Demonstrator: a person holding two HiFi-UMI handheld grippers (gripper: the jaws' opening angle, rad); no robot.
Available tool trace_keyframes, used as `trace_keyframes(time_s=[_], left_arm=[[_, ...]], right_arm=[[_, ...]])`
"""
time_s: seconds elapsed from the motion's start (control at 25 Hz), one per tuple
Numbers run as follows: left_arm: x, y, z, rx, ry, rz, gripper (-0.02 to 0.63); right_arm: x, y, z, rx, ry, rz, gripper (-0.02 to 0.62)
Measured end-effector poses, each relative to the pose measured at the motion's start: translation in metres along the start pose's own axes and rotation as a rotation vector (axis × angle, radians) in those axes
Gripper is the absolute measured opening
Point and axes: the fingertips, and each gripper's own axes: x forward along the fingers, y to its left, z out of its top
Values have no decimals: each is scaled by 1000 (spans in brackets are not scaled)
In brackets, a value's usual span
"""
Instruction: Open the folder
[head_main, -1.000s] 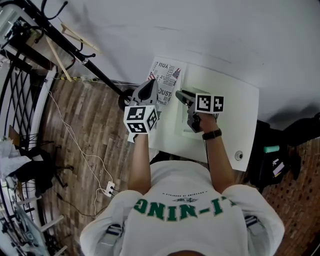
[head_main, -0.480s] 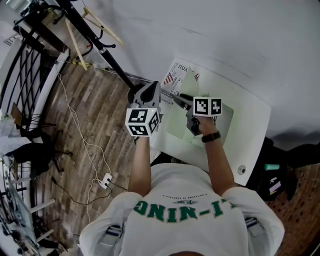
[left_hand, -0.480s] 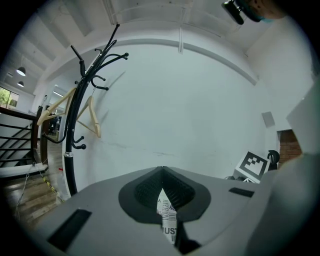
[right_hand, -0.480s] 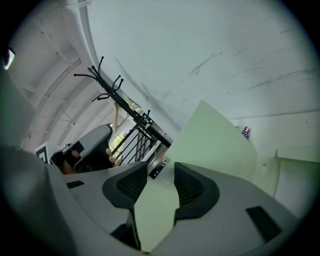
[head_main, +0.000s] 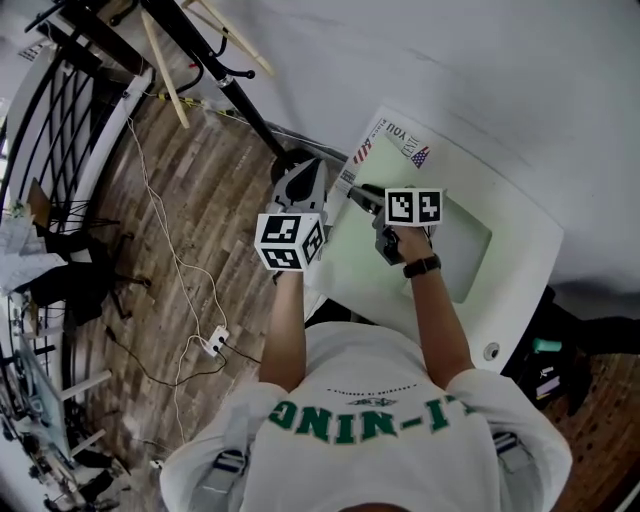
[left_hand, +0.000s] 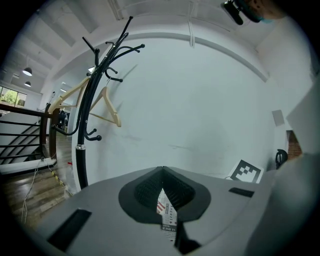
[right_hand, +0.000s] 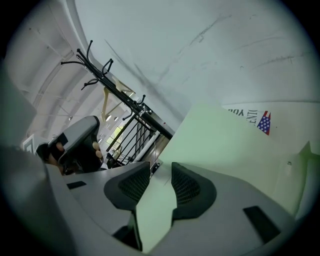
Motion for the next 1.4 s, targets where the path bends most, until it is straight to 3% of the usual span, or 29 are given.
trace_keyframes(time_s=[0.28,0.52,0.92,1.16,1.4], left_arm=[[10,35,-21,-32,42,27,14],[23,55,-37,-59,63,39,14],[31,61,-57,-83,93,42,14],[30,56,-52,-77,94,36,14],[26,40,-40,-57,76,11,14]], right_arm=[[56,-19,-16,-71,83,-54,123],[89,-40,-30,-36,140,-85,121],[107,-75,-46,-93,212,-220,21],[107,-74,-44,-126,205,-245,17],[83,-60,-33,-104,130,-221,17]])
